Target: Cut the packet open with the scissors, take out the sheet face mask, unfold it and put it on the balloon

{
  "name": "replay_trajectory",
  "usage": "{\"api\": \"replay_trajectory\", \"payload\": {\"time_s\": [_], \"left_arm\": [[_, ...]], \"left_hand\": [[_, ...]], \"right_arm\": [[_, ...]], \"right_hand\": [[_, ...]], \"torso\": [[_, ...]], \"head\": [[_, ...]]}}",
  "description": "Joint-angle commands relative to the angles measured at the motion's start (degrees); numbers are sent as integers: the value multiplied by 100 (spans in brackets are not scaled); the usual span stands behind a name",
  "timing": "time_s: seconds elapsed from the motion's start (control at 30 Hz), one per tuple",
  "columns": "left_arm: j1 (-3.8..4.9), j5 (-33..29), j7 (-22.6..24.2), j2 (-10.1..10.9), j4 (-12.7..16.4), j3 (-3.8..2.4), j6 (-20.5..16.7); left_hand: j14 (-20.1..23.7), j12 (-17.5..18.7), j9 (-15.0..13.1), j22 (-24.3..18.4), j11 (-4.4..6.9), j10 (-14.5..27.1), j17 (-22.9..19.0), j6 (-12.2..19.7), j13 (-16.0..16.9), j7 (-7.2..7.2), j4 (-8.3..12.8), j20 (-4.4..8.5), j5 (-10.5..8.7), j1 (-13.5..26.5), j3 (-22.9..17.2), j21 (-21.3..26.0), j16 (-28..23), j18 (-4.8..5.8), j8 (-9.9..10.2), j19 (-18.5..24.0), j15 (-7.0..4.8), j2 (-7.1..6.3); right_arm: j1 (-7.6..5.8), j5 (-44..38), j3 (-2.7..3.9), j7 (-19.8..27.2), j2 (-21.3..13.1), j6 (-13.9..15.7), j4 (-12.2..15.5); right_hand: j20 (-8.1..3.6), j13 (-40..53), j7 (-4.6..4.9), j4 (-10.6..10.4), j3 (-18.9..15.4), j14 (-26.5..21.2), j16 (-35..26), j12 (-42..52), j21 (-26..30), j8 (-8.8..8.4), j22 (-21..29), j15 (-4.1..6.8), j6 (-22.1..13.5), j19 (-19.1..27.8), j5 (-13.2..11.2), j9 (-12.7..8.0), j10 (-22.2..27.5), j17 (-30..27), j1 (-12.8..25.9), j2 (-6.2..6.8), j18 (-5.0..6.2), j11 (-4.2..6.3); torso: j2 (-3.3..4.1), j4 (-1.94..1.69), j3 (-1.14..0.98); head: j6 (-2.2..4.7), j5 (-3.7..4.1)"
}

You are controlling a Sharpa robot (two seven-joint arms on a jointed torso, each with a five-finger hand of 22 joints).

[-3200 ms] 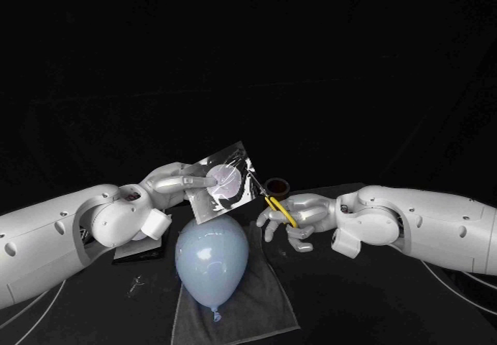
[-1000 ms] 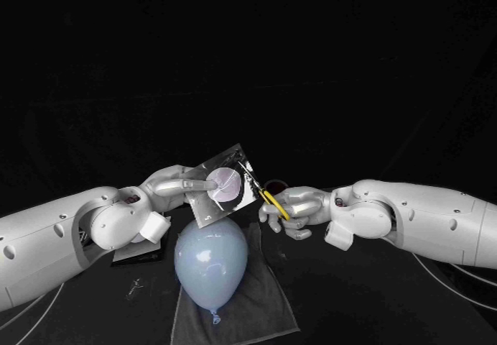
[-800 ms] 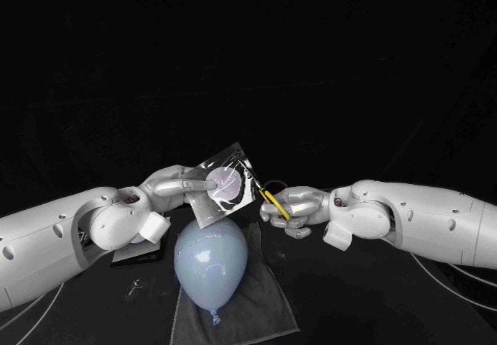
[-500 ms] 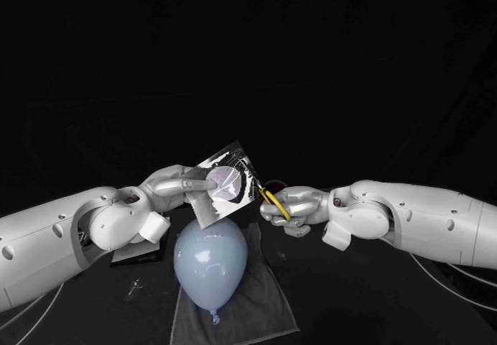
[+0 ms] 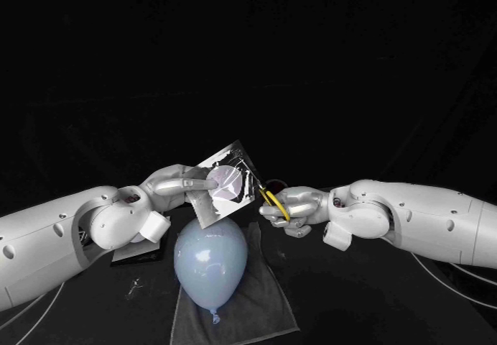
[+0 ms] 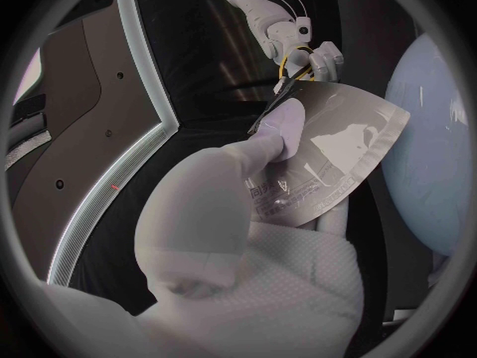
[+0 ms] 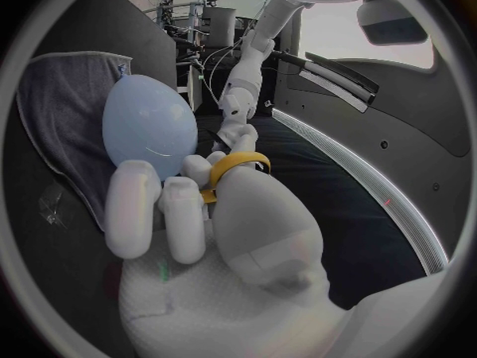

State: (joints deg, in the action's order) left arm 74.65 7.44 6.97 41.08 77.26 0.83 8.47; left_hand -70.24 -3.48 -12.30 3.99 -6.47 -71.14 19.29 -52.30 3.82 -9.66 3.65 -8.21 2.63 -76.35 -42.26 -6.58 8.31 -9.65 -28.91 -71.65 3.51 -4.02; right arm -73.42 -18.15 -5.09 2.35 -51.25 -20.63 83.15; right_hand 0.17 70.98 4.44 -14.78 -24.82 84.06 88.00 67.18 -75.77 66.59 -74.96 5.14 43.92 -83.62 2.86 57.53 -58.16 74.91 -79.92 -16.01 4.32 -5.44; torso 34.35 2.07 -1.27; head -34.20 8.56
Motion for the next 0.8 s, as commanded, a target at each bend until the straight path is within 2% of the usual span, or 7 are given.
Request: {"api": "replay_trajectory", "payload": {"time_s": [0.03,0.13,0.23,0.27,0.3,0.4,0.8], "left_arm": [[-7,36,-5,0,0,7,126],[-7,42,-7,-1,-1,7,130],[-7,48,-10,-2,-3,7,136],[-7,49,-12,-2,-4,7,138],[-7,51,-13,-3,-5,7,140],[-7,62,-16,-4,-9,7,144],[-7,85,-24,-8,-17,8,150]], "left_hand": [[-12,-21,-1149,2,5,-40,3,8,4,-41,39,-6,31,-24,-8,-21,-25,-86,-18,-49,-17,57],[-12,-21,-1149,2,5,-40,3,8,4,-41,39,-6,31,-24,-8,-21,-25,-86,-18,-49,-17,57],[-12,-21,-1149,2,5,-40,3,8,4,-41,39,-6,31,-24,-8,-21,-25,-86,-18,-49,-17,57],[-12,-21,-1149,2,5,-40,3,8,4,-41,39,-6,31,-24,-8,-21,-25,-86,-18,-49,-17,57],[-12,-21,-1149,2,5,-40,3,8,4,-41,39,-6,31,-24,-8,-21,-25,-86,-18,-49,-17,57],[-12,-21,-1149,2,5,-40,3,8,4,-41,39,-6,31,-24,-8,-21,-25,-86,-18,-49,-17,57],[-12,-21,-1149,2,5,-40,3,8,4,-41,39,-6,31,-24,-8,-21,-25,-86,-18,-49,-17,57]], "right_arm": [[-17,-7,21,120,-9,-36,-6],[-18,-4,21,127,-10,28,-3],[-20,44,21,181,-11,134,2],[-21,53,21,196,-13,151,7],[-21,61,21,210,-14,168,14],[-26,78,21,250,-18,205,32],[-92,96,21,259,-37,339,70]], "right_hand": [[-70,742,-477,-10,-114,497,31,1444,-24,99,-230,186,645,-64,-3,94,-2513,1045,0,-77,-76,931],[-80,690,-481,0,-157,494,26,1397,-7,-23,-217,194,402,-55,-5,-48,-2479,1031,-7,-2,-72,937],[-66,-244,-392,-4,-161,474,-7,584,166,-555,-75,151,-210,35,0,-374,-1823,959,47,249,-37,868],[4,-1426,-239,-17,-161,445,-54,-548,399,-978,119,50,-428,154,-3,-540,-964,856,65,362,3,738],[17,-1567,-211,-15,-174,442,-60,-697,419,-1051,134,22,-432,165,-7,-567,-886,844,68,394,8,710],[184,-2731,25,-7,-149,381,-154,-2052,677,-1715,338,-166,-571,299,-2,-785,-138,646,94,530,61,503],[542,-3642,485,99,-171,253,-318,-3527,947,-2841,552,-544,-1102,455,-2,-932,524,307,189,837,122,37]], "torso": [[2,1,-1],[1,1,-2],[-3,2,-3],[-4,1,-2],[-4,1,-3],[-3,2,-6],[1,3,-3]], "head": [[0,8],[3,1],[15,-2],[14,-5],[15,-5],[15,-6],[24,3]]}}
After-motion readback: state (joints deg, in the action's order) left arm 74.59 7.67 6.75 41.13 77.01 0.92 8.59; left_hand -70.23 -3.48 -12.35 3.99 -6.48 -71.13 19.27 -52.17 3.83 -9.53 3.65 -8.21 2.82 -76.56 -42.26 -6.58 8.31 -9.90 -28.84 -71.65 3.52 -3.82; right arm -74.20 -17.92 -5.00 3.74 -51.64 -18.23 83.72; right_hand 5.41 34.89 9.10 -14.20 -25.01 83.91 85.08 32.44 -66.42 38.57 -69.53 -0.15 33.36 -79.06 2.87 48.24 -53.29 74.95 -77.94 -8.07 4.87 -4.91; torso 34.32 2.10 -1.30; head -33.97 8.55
